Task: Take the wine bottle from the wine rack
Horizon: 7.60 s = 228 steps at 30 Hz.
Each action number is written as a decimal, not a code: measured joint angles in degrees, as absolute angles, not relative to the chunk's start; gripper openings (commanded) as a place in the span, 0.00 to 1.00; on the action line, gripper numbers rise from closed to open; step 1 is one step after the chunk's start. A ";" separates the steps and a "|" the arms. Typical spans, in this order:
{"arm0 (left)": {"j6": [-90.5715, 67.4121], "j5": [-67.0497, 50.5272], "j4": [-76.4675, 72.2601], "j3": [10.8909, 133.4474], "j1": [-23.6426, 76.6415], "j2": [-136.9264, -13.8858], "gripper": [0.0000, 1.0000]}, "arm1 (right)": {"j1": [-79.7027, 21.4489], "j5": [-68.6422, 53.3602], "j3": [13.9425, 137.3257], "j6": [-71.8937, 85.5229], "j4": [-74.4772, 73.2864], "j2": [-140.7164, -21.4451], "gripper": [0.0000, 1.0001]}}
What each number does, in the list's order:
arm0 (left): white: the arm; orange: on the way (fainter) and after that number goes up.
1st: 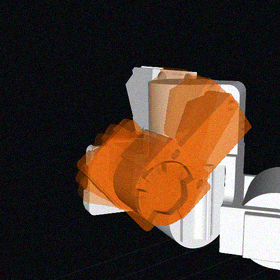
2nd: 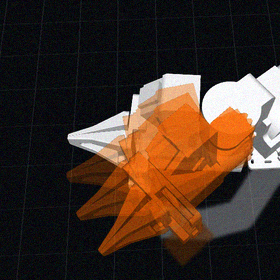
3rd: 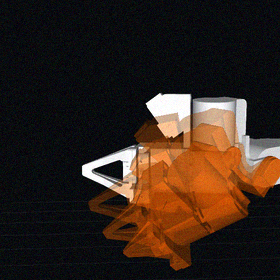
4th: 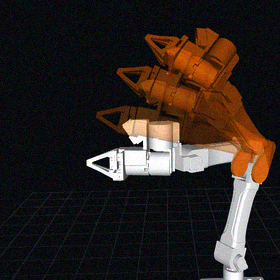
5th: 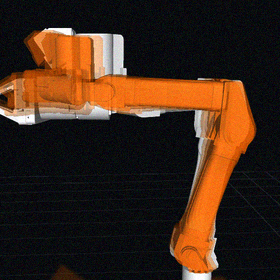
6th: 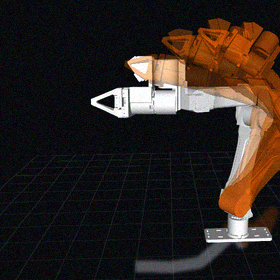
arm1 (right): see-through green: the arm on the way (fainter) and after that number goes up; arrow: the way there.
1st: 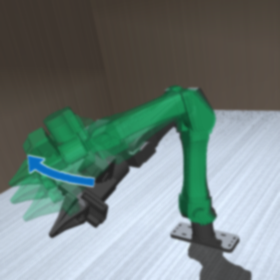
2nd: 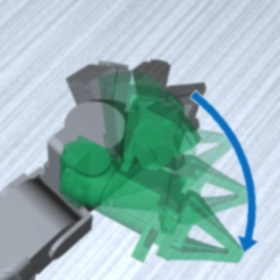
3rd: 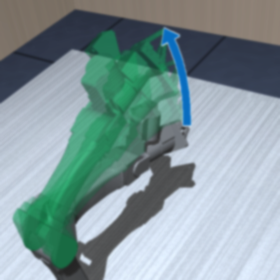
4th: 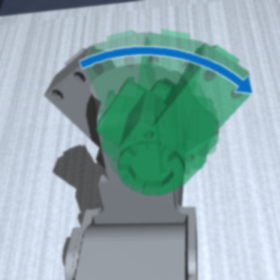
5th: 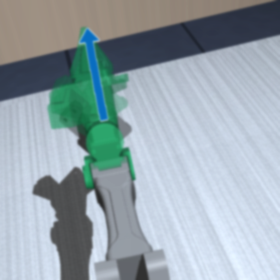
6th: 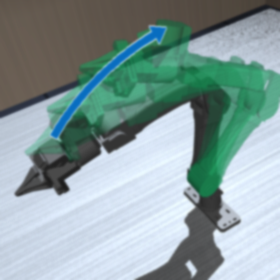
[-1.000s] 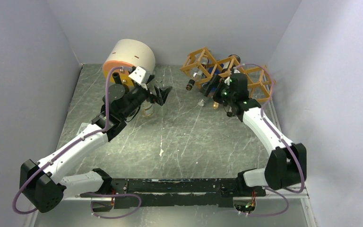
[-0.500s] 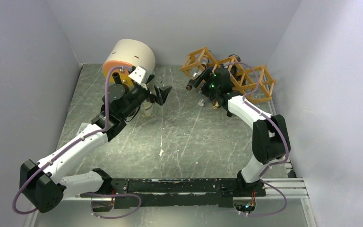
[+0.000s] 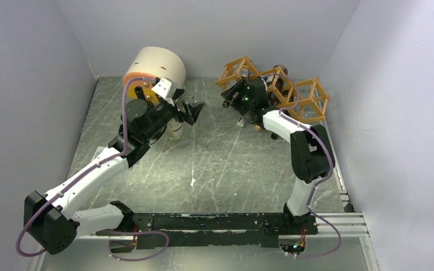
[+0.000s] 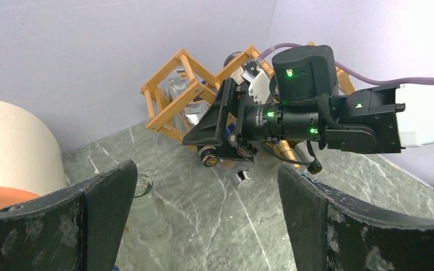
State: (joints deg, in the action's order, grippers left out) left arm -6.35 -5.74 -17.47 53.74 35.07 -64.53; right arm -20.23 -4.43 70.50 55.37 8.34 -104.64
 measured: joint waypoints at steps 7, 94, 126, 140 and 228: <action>-7.31 -6.94 -17.50 53.84 34.57 -64.71 0.97 | -21.19 -3.84 70.96 58.24 11.57 -106.59 0.62; 16.56 -33.65 -20.97 50.39 51.11 -72.86 0.99 | -25.19 -18.87 31.05 51.92 -30.98 -37.36 0.00; 26.55 -7.57 -9.61 57.49 68.97 -90.96 0.98 | -25.19 -19.31 45.54 34.85 -51.64 -37.32 0.00; 25.67 -5.19 -9.19 57.67 69.87 -90.78 0.26 | -25.08 -17.45 47.77 34.24 -53.43 -37.54 0.57; -9.47 9.63 2.57 50.76 -1.91 -74.46 0.87 | -24.99 -9.74 61.60 34.04 -52.60 -31.38 1.00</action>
State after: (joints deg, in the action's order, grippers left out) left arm -9.47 9.63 2.57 50.76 -1.91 -74.46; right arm -24.99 -9.74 61.60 34.04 -52.60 -31.38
